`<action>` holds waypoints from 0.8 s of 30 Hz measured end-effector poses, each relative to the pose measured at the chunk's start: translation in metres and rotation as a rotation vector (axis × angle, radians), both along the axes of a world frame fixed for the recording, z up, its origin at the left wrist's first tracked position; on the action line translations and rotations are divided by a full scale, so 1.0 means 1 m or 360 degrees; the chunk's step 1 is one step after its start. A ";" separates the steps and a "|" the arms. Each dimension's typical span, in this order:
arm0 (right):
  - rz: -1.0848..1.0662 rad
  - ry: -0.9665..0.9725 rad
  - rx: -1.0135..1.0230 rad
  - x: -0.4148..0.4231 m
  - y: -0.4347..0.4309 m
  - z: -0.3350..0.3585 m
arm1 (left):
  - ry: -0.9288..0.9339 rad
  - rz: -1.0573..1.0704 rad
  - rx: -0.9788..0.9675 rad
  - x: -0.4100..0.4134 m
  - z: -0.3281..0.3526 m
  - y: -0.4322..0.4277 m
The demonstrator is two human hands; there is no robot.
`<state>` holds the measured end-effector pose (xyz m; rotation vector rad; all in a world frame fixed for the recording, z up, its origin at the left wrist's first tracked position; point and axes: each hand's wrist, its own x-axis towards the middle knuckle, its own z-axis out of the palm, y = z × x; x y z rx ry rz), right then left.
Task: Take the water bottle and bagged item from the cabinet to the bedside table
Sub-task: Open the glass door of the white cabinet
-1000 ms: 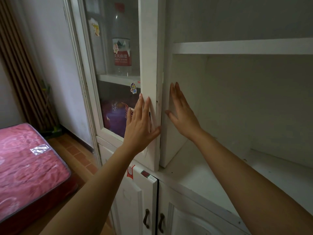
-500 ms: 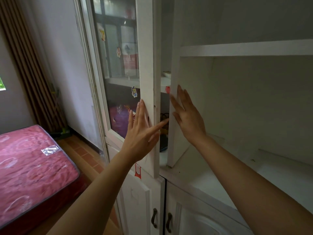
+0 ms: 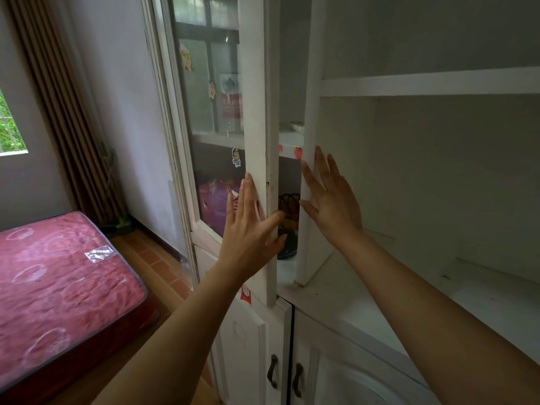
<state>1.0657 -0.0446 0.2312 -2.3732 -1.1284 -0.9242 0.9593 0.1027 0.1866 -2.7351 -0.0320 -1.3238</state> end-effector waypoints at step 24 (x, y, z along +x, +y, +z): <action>-0.0101 -0.0101 0.0000 -0.029 0.036 -0.045 | -0.0319 -0.0023 -0.0356 -0.049 -0.020 0.014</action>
